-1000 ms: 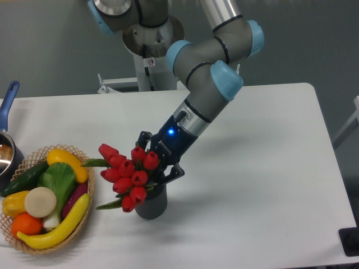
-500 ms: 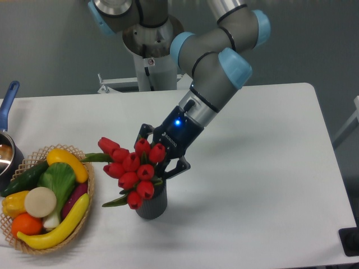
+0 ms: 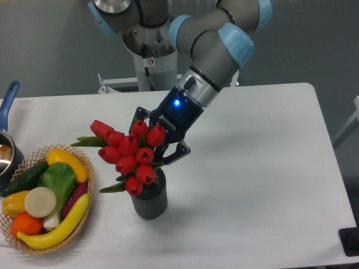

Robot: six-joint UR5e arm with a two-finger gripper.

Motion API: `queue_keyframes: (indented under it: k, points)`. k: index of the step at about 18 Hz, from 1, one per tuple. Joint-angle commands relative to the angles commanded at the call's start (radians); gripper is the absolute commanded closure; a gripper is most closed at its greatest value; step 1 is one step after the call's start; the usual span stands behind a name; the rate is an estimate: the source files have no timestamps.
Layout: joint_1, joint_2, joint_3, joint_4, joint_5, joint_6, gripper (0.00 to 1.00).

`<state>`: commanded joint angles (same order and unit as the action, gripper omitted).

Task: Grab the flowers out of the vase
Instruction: 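Lift the gripped tulips up out of the vase and away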

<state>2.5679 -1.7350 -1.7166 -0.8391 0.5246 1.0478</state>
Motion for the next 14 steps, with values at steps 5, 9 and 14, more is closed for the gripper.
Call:
queue_keyframes:
  k: [5, 9, 14]
  points:
    - [0.011, 0.037, 0.014, -0.002, -0.028, -0.072, 0.53]
    - [0.034, 0.074, 0.017, -0.002, -0.034, -0.121, 0.53]
    - [0.103, 0.095, 0.025, -0.006, -0.12, -0.175, 0.53]
